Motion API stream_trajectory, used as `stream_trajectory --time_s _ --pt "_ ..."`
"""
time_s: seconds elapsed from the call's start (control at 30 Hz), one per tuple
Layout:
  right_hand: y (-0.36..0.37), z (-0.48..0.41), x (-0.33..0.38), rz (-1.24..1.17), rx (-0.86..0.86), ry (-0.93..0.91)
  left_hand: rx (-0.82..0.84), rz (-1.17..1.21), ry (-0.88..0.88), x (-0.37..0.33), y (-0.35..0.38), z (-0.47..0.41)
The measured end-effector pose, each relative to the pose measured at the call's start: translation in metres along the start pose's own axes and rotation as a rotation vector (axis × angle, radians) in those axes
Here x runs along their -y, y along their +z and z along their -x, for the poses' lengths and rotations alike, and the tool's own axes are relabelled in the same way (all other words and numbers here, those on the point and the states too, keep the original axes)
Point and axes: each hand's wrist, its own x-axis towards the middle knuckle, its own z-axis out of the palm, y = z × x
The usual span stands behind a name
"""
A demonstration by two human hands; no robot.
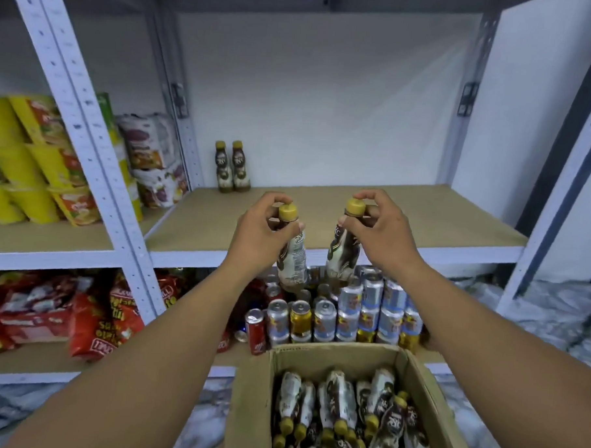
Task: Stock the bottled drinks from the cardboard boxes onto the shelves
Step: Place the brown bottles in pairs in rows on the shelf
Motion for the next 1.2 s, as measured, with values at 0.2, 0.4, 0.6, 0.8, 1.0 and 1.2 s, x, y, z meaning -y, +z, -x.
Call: stream_trajectory --time_s 0.2,0.4,0.6,0.8,1.0,1.2 --pt "0.013 -0.045 0.019 0.026 0.042 -0.064 -0.055 -0.027 0.031 -0.006 -0.022 -0.045" --pt "0.033 -0.091 0.007 0.013 0.074 -0.074 -0.101 -0.082 0.051 0.013 -0.03 -0.091" --pt "0.056 -0.13 -0.019 0.005 0.128 -0.063 -0.077 -0.129 0.036 0.048 -0.024 -0.128" --pt "0.071 -0.152 -0.042 -0.029 0.157 -0.045 -0.086 -0.106 0.019 0.076 -0.018 -0.147" --pt "0.079 -0.15 -0.056 -0.033 0.166 -0.078 -0.073 -0.079 0.048 0.083 -0.009 -0.142" --pt "0.077 -0.121 -0.093 -0.033 0.219 -0.051 0.053 -0.029 -0.047 0.122 -0.015 -0.113"
